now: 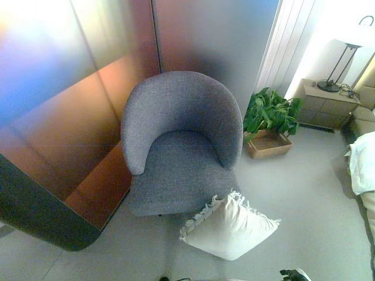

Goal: Pick up the pillow and put it on the sofa.

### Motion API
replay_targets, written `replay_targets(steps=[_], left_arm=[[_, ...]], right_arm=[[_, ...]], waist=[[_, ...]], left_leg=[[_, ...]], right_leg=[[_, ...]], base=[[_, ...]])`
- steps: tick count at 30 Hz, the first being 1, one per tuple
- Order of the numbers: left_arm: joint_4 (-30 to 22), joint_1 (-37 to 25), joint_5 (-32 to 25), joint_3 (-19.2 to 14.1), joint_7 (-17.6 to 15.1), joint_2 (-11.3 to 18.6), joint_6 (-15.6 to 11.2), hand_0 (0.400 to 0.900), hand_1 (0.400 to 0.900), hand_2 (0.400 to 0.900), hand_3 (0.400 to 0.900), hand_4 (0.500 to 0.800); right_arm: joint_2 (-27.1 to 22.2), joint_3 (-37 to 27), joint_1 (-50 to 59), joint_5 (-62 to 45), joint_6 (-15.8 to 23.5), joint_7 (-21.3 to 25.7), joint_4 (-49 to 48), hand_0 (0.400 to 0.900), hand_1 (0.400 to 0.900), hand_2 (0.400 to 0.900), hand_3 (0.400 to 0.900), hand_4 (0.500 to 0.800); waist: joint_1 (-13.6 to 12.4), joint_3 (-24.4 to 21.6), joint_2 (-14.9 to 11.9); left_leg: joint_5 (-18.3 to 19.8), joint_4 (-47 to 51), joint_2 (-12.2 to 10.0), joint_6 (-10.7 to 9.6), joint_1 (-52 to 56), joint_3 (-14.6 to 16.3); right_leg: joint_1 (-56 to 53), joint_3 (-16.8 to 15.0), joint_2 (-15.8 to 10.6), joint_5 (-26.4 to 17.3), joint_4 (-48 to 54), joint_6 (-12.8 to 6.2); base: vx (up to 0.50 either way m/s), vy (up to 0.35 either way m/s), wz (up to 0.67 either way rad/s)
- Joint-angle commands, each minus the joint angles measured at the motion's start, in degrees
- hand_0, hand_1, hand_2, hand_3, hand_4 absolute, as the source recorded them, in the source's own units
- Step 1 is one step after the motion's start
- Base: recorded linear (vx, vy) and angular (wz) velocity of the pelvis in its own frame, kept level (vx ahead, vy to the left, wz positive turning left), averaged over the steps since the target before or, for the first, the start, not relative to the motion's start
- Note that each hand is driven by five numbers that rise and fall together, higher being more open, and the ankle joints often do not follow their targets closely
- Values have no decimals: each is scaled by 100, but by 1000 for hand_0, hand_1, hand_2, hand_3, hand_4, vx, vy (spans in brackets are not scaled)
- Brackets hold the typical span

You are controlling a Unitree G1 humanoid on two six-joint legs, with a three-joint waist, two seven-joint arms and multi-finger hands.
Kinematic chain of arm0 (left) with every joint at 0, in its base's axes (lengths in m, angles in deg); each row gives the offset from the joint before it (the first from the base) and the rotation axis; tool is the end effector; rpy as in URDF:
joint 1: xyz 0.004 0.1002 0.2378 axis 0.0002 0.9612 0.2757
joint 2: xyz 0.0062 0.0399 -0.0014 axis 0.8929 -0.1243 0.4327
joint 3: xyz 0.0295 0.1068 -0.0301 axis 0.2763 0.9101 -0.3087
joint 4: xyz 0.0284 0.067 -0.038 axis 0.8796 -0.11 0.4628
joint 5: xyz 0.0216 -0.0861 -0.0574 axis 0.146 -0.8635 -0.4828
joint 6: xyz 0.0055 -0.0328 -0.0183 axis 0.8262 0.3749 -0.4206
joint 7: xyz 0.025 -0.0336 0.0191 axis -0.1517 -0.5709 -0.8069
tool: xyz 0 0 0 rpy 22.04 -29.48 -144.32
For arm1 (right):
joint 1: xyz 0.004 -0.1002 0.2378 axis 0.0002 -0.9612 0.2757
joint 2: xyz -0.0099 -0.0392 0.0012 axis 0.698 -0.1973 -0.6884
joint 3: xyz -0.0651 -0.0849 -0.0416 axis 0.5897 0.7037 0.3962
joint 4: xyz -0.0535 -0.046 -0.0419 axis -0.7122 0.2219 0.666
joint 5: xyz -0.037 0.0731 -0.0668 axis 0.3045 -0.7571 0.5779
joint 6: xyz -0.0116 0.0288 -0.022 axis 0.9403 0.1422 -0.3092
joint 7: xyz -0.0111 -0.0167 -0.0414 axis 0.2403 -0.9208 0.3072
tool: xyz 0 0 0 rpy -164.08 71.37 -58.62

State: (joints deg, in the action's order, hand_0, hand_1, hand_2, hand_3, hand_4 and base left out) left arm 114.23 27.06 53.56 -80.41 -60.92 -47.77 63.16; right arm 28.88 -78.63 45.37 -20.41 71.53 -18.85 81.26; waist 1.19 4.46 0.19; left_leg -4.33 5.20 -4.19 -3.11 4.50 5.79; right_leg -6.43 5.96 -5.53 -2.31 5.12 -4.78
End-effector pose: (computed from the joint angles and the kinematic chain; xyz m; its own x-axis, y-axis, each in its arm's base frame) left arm 0.0454 0.2759 -0.1232 0.1315 0.0100 -0.9913 0.0553 0.9983 0.0174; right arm 0.0590 -0.2797 -0.1189 0.2979 -0.3919 -0.8704 -0.3303 0.8132 -0.4792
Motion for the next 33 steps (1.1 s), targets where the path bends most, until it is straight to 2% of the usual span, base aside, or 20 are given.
replay_targets(steps=[1, 2, 4, 6, 10, 21, 27, 33], left_arm=[[148, -85, 161, 43, 39, 137, 46, 900, 900, 900, 900, 800], [153, -82, 122, 47, 34, 135, 8, 900, 900, 900, 900, 800], [102, -69, 94, 49, 275, 157, 89, 900, 900, 900, 900, 800], [77, -50, -10, 113, 373, 154, 130, 900, 900, 900, 900, 800], [46, 15, -80, 143, 449, 169, 167, 900, 900, 900, 900, 800], [-32, -141, -294, 331, 442, 267, 216, 900, 900, 900, 900, 800], [-156, -201, -462, 431, 559, 278, 277, 900, 900, 900, 900, 800], [-380, -411, -1108, 588, 585, 367, 132, 900, 900, 900, 900, 800]], right_arm=[[-246, 142, 502, 216, 112, 562, -10, 900, 900, 900, 900, 800], [-254, 143, 505, 250, 121, 611, -25, 900, 900, 900, 900, 800], [-331, 134, 533, 429, 183, 837, -96, 900, 900, 900, 900, 800], [-407, 140, 572, 578, 269, 1045, -162, 900, 900, 900, 900, 800], [-543, 155, 635, 725, 373, 1216, -317, 900, 900, 900, 900, 800], [-1097, 470, 1344, 887, 546, 1395, -510, 900, 900, 900, 900, 800], [-1302, 581, 1640, 811, 625, 1405, -629, 900, 900, 900, 900, 800], [-1694, 814, 2407, 567, 600, 1429, -785, 900, 900, 900, 900, 800]], waist=[[-116, 214, -258], [-117, 218, -258], [-125, 248, -254], [-132, 291, -240], [-155, 357, -219], [-283, 689, -58], [-335, 916, 22], [-393, 1410, 265]], left_leg=[[613, -20, 248, 183, 288, -7], [610, -20, 246, 183, 285, -7], [602, -20, 244, 183, 254, 1], [586, -20, 242, 183, 219, 2], [573, -20, 246, 180, 142, -8], [401, -20, 264, 171, -423, -161], [306, -20, 308, 169, -708, -296], [112, -20, 364, 159, -1188, -469]], right_leg=[[-10, 90, 129, -7, -12, -144], [-7, 89, 128, -11, -12, -145], [23, 98, 122, -24, -12, -150], [58, 104, 114, -45, -12, -157], [131, 117, 84, -67, -12, -178], [669, 159, 19, -174, -12, -170], [896, 227, 3, -210, -12, -143], [1412, 342, 0, -127, -343, -23]], base=[[0, 0, 0], [0, 0, 0], [0, 0, 0], [0, 0, 0], [7, -8, 1], [-40, -24, 5], [-29, -20, 8], [-69, 6, 11]])
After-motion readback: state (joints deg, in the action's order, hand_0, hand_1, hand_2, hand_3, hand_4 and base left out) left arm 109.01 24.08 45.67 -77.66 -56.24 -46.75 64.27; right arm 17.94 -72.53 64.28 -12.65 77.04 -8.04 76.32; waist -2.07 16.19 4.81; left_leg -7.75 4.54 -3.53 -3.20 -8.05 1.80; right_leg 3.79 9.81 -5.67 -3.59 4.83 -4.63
